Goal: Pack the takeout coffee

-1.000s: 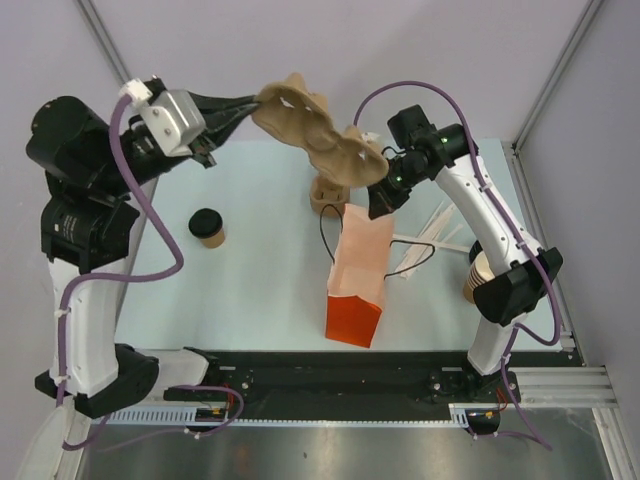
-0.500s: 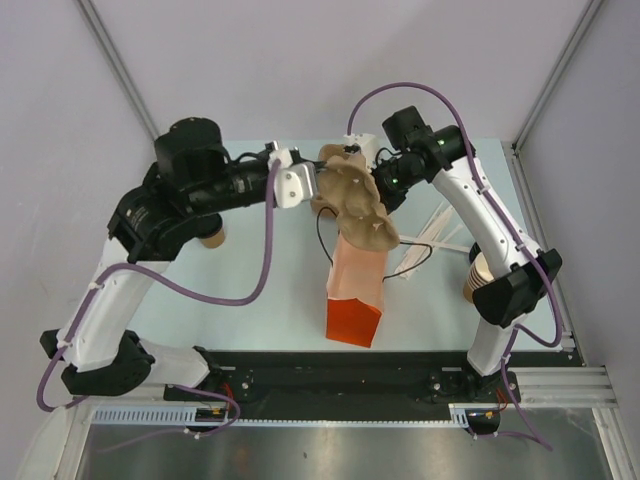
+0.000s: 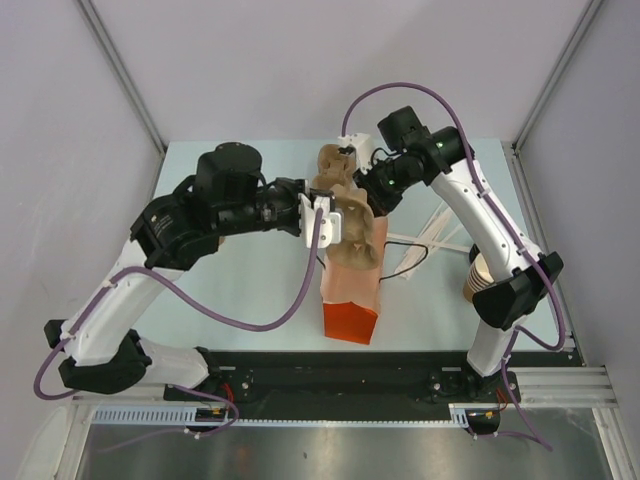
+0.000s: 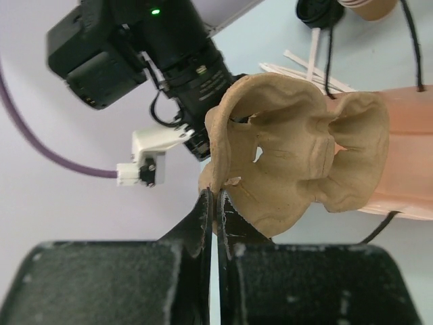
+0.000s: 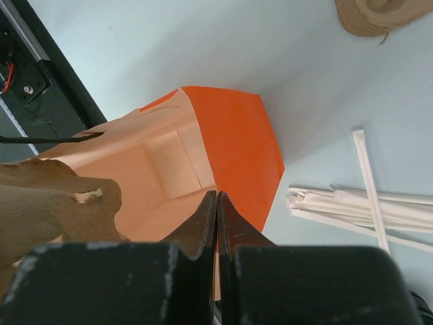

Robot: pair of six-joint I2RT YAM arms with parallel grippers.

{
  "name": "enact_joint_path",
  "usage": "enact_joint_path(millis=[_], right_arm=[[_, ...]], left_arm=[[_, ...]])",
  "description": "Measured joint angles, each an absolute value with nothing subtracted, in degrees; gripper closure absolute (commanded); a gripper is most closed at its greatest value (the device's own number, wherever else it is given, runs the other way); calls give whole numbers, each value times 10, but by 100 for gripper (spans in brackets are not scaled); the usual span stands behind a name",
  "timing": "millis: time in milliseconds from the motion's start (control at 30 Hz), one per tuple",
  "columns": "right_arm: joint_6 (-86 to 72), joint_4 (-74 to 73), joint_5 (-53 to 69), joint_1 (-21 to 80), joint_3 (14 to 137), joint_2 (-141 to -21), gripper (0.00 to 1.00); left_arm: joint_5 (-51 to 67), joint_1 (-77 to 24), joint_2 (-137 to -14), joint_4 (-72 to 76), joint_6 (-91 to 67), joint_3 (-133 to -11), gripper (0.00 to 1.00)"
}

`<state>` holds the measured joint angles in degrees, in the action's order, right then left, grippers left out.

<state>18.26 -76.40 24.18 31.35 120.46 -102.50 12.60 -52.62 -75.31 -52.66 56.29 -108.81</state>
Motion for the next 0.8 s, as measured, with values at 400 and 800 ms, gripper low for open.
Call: enact_joint_path(millis=[400,800], right_arm=[[183,-761,236,327,1206,-1020,100],[185,-755,246,349,1206,-995,100]], left_arm=[[97,-573,-821,-596,514,-1087,100],[76,-580,-831,-576,455,-962,100]])
